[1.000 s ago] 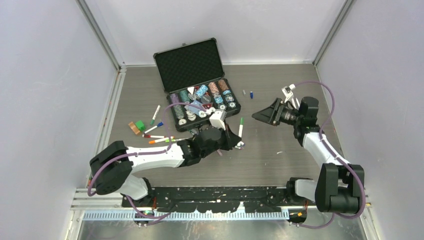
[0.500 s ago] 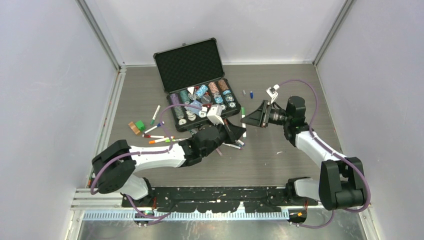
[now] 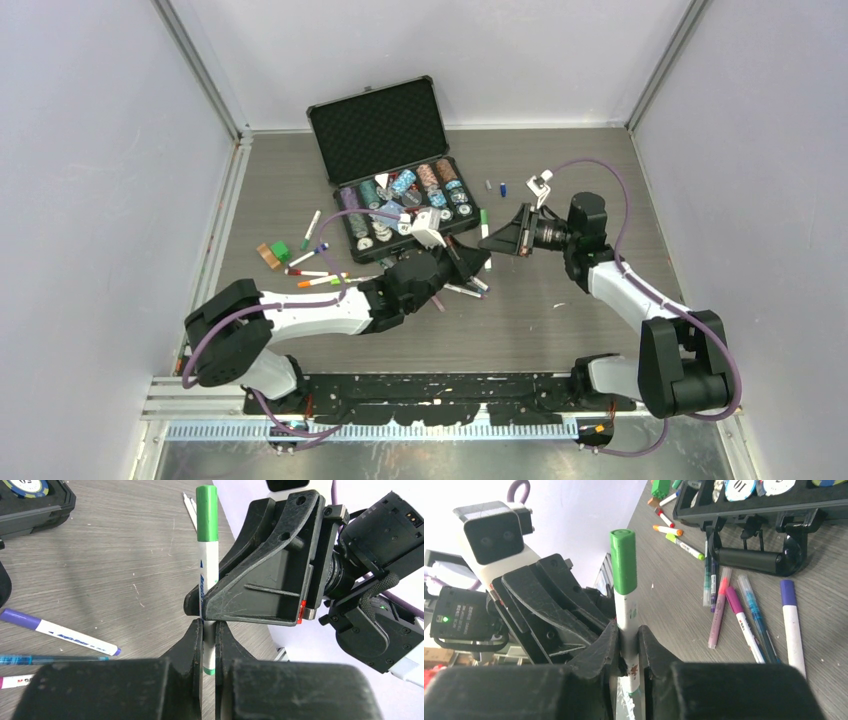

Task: Open the pen caps
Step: Open the pen cap from the pen.

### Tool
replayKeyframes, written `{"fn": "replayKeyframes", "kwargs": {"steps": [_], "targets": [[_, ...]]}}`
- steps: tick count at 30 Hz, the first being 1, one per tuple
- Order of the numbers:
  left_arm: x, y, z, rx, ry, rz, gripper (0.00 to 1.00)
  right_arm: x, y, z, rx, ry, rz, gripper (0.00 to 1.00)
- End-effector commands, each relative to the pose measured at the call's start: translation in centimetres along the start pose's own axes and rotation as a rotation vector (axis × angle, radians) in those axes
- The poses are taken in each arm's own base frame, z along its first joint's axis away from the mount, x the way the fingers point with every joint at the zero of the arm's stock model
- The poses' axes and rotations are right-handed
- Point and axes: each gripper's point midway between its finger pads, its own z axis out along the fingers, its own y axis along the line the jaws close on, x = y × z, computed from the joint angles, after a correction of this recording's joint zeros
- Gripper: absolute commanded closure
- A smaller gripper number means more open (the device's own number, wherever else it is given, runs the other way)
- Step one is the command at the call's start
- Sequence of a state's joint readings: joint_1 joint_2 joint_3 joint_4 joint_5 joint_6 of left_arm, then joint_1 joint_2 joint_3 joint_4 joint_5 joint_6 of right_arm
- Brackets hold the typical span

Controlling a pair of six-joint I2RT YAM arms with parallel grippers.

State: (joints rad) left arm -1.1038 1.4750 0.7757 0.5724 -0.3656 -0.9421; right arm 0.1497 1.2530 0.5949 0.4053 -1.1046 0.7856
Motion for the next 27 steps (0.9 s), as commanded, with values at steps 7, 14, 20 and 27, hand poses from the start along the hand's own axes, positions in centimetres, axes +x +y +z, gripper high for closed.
{"fn": "replayKeyframes", "kwargs": {"steps": [7, 14, 20, 27], "targets": [[-0.9, -1.8, -0.5, 0.084, -0.007, -0.037, 0.54, -1.3, 2.0, 0.0, -0.035, -0.001, -0.151, 1.00], [-1.7, -1.4, -1.4, 0.177, 0.084, -0.118, 0.37, -0.3, 2.0, -0.4, -0.029, 0.068, -0.227, 1.00], [-5.0, -1.6, -0.9, 0.186, 0.028, -0.103, 0.36, 0.8, 2.6, -0.8, -0.070, 0.129, -0.260, 0.99], [-6.8, -2.8, -0.2, 0.223, -0.012, -0.105, 0.37, 1.1, 2.3, -0.6, -0.070, 0.149, -0.255, 1.00]]}}
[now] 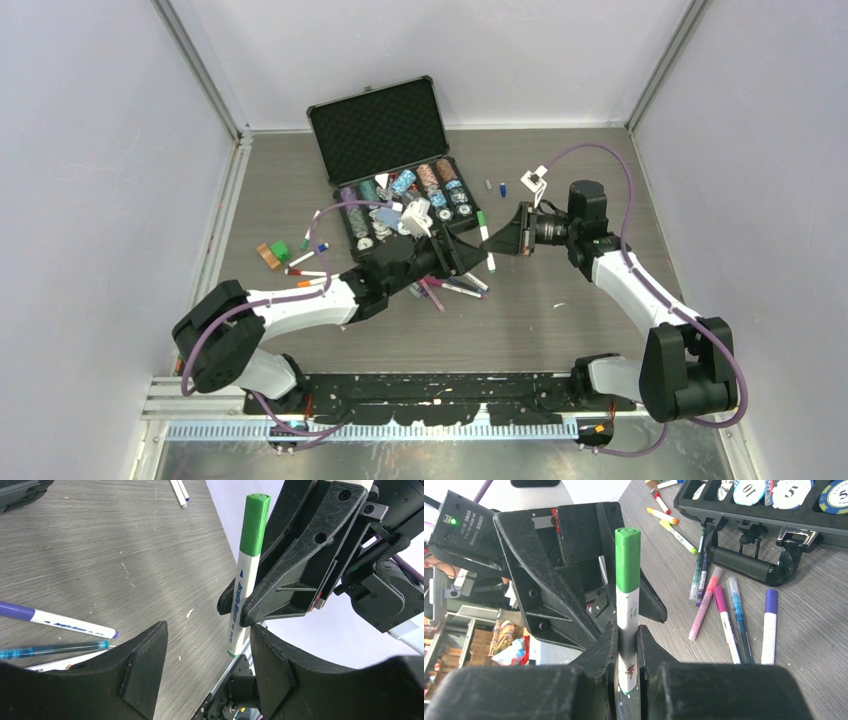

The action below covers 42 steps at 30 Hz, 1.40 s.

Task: Open the pen caps
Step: Open the pen cap from the pen.

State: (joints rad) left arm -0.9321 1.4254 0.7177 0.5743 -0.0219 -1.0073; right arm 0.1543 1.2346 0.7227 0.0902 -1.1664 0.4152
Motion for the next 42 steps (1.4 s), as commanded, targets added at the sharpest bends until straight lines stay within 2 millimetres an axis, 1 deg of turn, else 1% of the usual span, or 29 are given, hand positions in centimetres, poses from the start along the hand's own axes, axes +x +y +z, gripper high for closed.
{"fn": "replayKeyframes", "kwargs": {"steps": [1, 4, 8, 11, 16, 17, 19, 22, 25, 26, 28, 36, 38, 39, 40, 42], "targets": [[-5.4, -5.2, 0.2, 0.155, -0.152, -0.003, 0.37, 0.5, 1.4, 0.0, -0.051, 0.044, -0.045, 1.00], [-5.1, -6.9, -0.1, 0.251, -0.131, 0.010, 0.39, 0.7, 0.7, 0.0, -0.010, 0.055, -0.019, 1.00], [-4.2, -7.7, -0.5, 0.306, -0.089, 0.018, 0.43, 0.5, 0.3, 0.0, 0.013, 0.047, -0.013, 1.00], [-4.0, -6.9, -0.5, 0.284, -0.092, 0.009, 0.43, 0.6, 0.7, 0.0, -0.009, 0.052, -0.017, 1.00], [-4.9, -5.0, 0.2, 0.165, -0.124, 0.008, 0.43, 0.8, 1.6, -0.1, -0.053, 0.063, -0.032, 1.00], [-5.4, -4.6, 0.4, 0.138, -0.144, 0.009, 0.43, 0.9, 1.7, -0.1, -0.059, 0.065, -0.034, 1.00], [-6.0, -4.7, 0.7, 0.119, -0.157, 0.012, 0.45, 0.9, 1.8, -0.1, -0.066, 0.067, -0.033, 1.00], [-6.4, -4.8, 1.1, 0.118, -0.165, 0.018, 0.46, 1.1, 1.9, 0.0, -0.076, 0.076, -0.031, 1.00], [-6.6, -5.1, 1.4, 0.126, -0.170, 0.014, 0.51, 1.2, 1.9, 0.1, -0.078, 0.081, -0.025, 1.00], [-6.5, -5.1, 1.5, 0.130, -0.165, 0.013, 0.54, 1.2, 1.9, 0.2, -0.079, 0.081, -0.024, 1.00], [-6.4, -5.1, 1.7, 0.137, -0.159, 0.008, 0.56, 1.2, 1.9, 0.1, -0.078, 0.080, -0.026, 1.00], [-5.8, -4.5, 2.2, 0.131, -0.134, -0.009, 0.57, 1.1, 2.1, 0.2, -0.081, 0.081, -0.029, 1.00], [-5.9, -4.6, 2.3, 0.134, -0.137, -0.011, 0.61, 1.1, 2.0, 0.2, -0.079, 0.081, -0.027, 0.99], [-5.6, -4.7, 2.3, 0.145, -0.122, -0.009, 0.66, 1.2, 2.0, 0.2, -0.080, 0.082, -0.025, 1.00], [-5.6, -4.9, 2.3, 0.154, -0.116, -0.008, 0.70, 1.2, 1.9, 0.2, -0.078, 0.082, -0.024, 1.00], [-5.7, -5.2, 2.2, 0.165, -0.114, -0.010, 0.86, 1.2, 1.8, 0.2, -0.075, 0.082, -0.022, 0.99]]}}
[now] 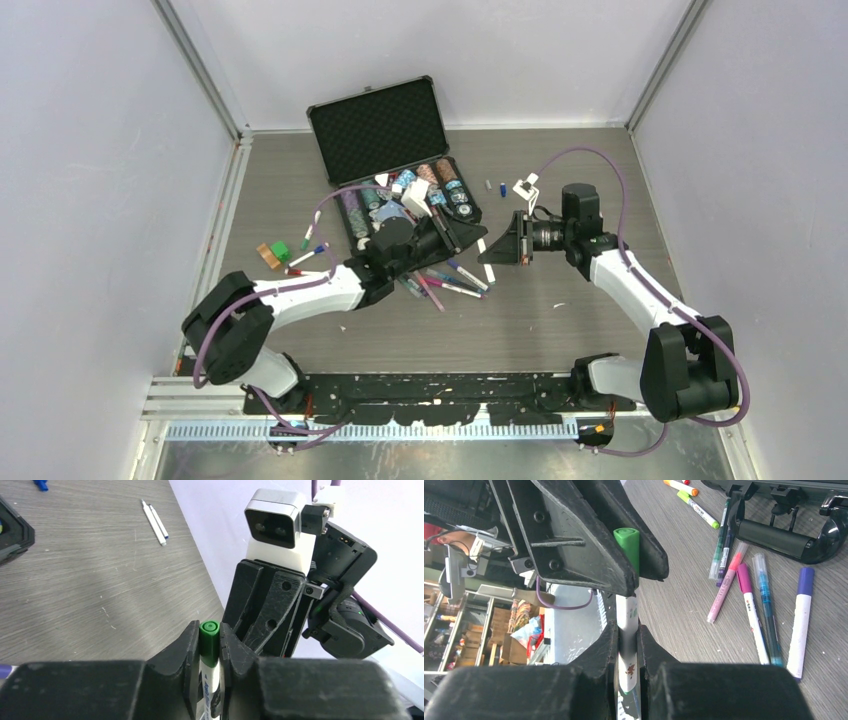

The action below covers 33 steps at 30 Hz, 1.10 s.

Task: Open the pen caps
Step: Open the pen cap from the pen, then place the pen at the center of the board.

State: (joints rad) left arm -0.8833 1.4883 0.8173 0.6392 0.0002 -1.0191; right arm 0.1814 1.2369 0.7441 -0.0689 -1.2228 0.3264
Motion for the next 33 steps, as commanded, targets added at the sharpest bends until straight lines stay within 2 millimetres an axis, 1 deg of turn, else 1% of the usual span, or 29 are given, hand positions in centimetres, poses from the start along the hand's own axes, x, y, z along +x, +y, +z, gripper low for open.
{"fn": "replayKeyframes", "kwargs": {"steps": [1, 2, 4, 6, 8, 10, 13, 15, 17, 19, 22, 25, 26, 27, 29, 30, 32, 33], "targets": [[-2.0, -3.1, 0.5, 0.099, -0.036, 0.005, 0.94, -1.0, 0.7, 0.1, -0.022, -0.005, -0.058, 1.00], [-2.2, -3.2, 0.5, 0.104, -0.040, 0.005, 0.99, -0.9, 0.6, 0.1, -0.021, -0.003, -0.055, 1.00], [-2.8, -3.5, 0.4, 0.110, -0.060, 0.008, 1.00, -0.8, 0.4, 0.1, -0.019, 0.001, -0.047, 1.00], [-4.3, -3.6, 0.3, 0.116, -0.094, 0.020, 1.00, -0.5, 0.4, 0.2, -0.027, 0.014, -0.043, 1.00], [-6.9, -3.8, 0.1, 0.117, -0.149, 0.034, 1.00, -0.1, 0.6, 0.5, -0.037, 0.034, -0.036, 1.00], [-10.8, -3.4, -0.2, 0.095, -0.231, 0.060, 1.00, 0.6, 0.8, 0.9, -0.044, 0.064, -0.036, 1.00], [-15.5, -3.1, -0.8, 0.064, -0.325, 0.100, 1.00, 1.4, 0.7, 1.4, -0.038, 0.104, -0.037, 1.00], [-18.6, -2.4, -1.5, 0.024, -0.408, 0.109, 1.00, 1.9, 0.6, 1.6, -0.034, 0.132, -0.037, 1.00], [-20.5, -2.0, -2.3, 0.006, -0.466, 0.106, 1.00, 2.3, 0.4, 1.7, -0.031, 0.154, -0.041, 1.00], [-21.7, -1.8, -3.0, -0.001, -0.511, 0.101, 1.00, 2.5, 0.3, 1.8, -0.024, 0.169, -0.045, 1.00], [-22.4, -1.3, -3.8, -0.015, -0.544, 0.097, 1.00, 2.8, 0.1, 1.8, -0.014, 0.186, -0.046, 1.00], [-22.4, -0.7, -4.7, -0.023, -0.557, 0.094, 1.00, 2.9, -0.4, 1.7, 0.014, 0.200, -0.068, 1.00], [-22.0, -0.5, -4.8, -0.026, -0.544, 0.093, 1.00, 2.9, -0.8, 1.4, 0.043, 0.216, -0.121, 1.00], [-21.6, -0.3, -5.0, -0.026, -0.526, 0.094, 1.00, 2.5, -1.3, 0.8, 0.094, 0.231, -0.167, 1.00], [-20.1, -0.2, -5.2, -0.018, -0.455, 0.100, 1.00, 1.5, -3.0, -1.0, 0.228, 0.231, -0.198, 1.00], [-18.8, -0.2, -5.2, -0.004, -0.398, 0.104, 1.00, 0.5, -4.2, -2.4, 0.304, 0.200, -0.201, 1.00], [-16.5, 0.0, -5.7, 0.013, -0.306, 0.110, 1.00, -1.6, -6.8, -5.9, 0.468, 0.125, -0.180, 1.00], [-15.4, 0.2, -6.0, 0.020, -0.264, 0.113, 1.00, -2.5, -8.2, -8.0, 0.560, 0.093, -0.170, 1.00]]}}
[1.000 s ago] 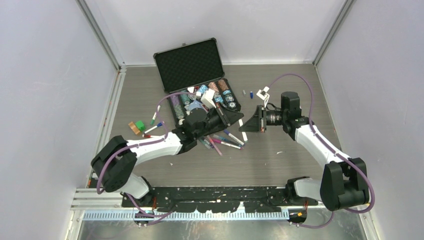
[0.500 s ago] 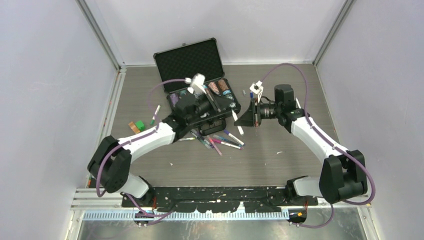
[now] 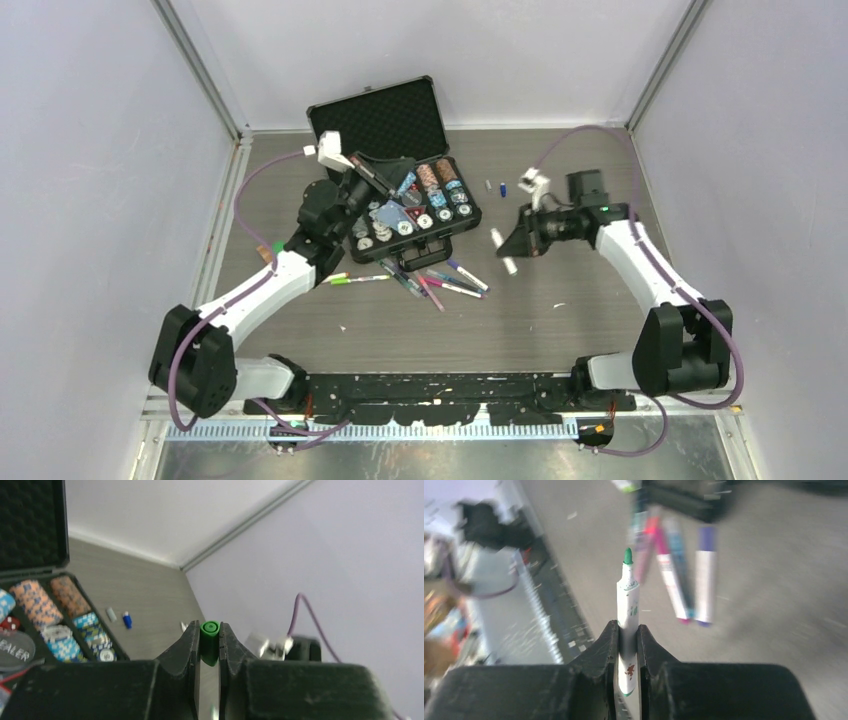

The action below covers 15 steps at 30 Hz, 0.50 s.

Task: Open the pen caps
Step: Place the pen at the center of the board.

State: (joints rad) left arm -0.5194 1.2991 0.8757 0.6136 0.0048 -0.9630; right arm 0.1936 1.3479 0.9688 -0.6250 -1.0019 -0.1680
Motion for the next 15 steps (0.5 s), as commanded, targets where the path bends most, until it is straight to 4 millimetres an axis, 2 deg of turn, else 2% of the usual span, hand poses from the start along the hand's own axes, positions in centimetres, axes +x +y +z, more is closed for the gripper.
{"fn": "replayKeyframes", "kwargs": {"steps": [1, 5, 8, 11, 15], "targets": [[3.8, -0.3, -3.2, 0.066, 0.190, 0.022, 1.00, -2.2, -7.9, -8.0, 0.431, -0.086, -0.018, 1.00], [6.6, 0.8, -6.4, 0.065, 0.320, 0.039, 1.00, -1.8, -15.1, -15.4, 0.805, -0.033, 0.010, 0.98], [7.9, 1.6, -8.5, 0.051, 0.388, 0.062, 1.00, -1.7, -19.4, -19.5, 0.996, 0.047, 0.024, 0.97], [8.5, 2.2, -10.2, 0.033, 0.419, 0.084, 1.00, -2.1, -23.1, -21.9, 1.094, 0.120, 0.051, 0.97], [9.1, 3.1, -12.1, 0.015, 0.432, 0.089, 1.00, -2.0, -28.1, -23.3, 1.163, 0.240, 0.094, 0.95]]}}
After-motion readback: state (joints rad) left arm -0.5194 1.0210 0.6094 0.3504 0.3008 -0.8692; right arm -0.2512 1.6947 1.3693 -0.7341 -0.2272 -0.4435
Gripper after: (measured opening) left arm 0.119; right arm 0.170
